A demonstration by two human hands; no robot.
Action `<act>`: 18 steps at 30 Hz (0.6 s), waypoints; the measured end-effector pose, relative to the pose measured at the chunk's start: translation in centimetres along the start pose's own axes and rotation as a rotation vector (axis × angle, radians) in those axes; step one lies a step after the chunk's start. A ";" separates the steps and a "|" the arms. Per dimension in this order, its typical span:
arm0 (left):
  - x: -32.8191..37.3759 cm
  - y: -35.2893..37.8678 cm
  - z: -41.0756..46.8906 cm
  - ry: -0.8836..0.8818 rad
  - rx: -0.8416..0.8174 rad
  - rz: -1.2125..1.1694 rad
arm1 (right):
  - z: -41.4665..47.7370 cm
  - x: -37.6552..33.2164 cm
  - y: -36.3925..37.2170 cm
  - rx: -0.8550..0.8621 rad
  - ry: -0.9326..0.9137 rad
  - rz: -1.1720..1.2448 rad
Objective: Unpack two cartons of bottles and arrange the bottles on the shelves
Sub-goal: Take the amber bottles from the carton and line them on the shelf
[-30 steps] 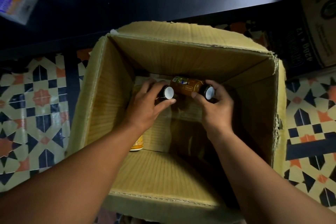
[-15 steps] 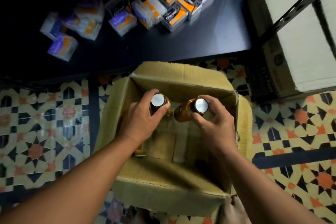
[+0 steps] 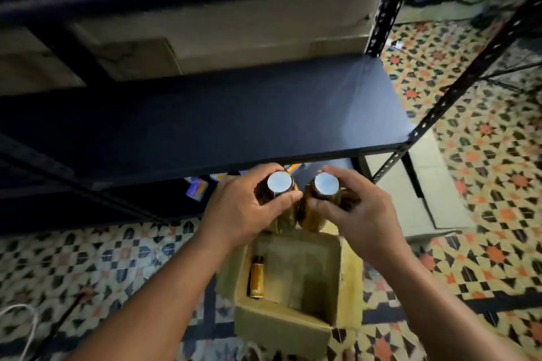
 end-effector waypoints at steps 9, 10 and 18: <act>22.4 -16.2 1.3 0.187 0.112 0.018 | 1.8 -23.6 -12.4 0.122 -0.267 0.076; 24.2 -17.5 1.3 0.198 0.128 0.021 | 2.1 -25.4 -13.5 0.124 -0.288 0.087; 33.4 -23.4 1.2 0.229 0.199 0.122 | 4.1 -34.9 -18.9 0.060 -0.433 0.042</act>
Point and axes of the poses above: each hand's wrist, its own z-axis towards the middle knuckle, its own y-axis out of the palm, x = y × z, the point moved 4 cm from there along z, towards the middle knuckle, and after that the axes turned 5 degrees about -z, right-handed, at the moved point
